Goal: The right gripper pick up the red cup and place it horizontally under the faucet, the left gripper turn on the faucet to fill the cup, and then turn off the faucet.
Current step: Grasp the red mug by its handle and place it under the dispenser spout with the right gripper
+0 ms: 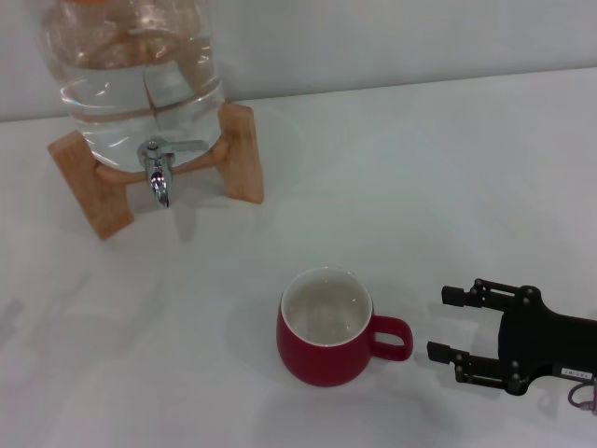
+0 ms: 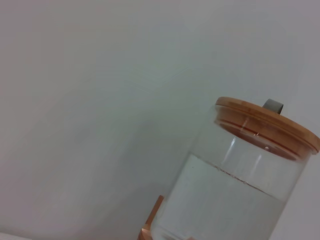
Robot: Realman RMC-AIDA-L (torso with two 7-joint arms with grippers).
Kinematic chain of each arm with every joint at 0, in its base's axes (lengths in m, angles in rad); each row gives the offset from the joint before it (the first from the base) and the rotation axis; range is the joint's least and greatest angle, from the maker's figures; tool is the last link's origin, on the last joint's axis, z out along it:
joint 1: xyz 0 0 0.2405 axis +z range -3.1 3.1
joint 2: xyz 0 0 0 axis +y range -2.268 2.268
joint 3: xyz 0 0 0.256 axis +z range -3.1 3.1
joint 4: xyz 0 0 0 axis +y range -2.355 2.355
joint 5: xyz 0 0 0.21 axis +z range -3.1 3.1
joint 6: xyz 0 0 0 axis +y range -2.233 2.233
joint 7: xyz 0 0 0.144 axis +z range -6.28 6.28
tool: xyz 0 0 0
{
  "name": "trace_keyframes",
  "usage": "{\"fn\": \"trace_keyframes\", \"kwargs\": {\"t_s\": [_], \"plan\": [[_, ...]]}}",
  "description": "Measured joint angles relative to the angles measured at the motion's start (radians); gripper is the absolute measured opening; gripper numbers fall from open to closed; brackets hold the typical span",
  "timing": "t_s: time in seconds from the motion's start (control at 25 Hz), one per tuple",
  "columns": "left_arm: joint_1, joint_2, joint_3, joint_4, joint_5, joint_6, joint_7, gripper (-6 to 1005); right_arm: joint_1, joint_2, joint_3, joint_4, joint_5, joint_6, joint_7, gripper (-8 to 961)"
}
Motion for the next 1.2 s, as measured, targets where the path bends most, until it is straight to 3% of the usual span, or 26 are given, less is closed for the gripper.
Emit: {"fn": "trace_keyframes", "kwargs": {"t_s": [0.52,0.76,1.2], "plan": [[-0.002,0.0,0.0,0.0,-0.002,0.002,0.0,876,0.007,0.001,-0.042,-0.051,0.02,-0.034,-0.054,682],[-0.003,0.0,0.0,0.002,-0.004,0.003,-0.006,876,0.011,0.002,-0.179,-0.066,0.157,-0.1,-0.107,681],[-0.002,-0.001,0.0,0.006,-0.003,0.0,-0.012,876,0.02,0.003,-0.289,-0.067,0.268,-0.153,-0.148,681]]}}
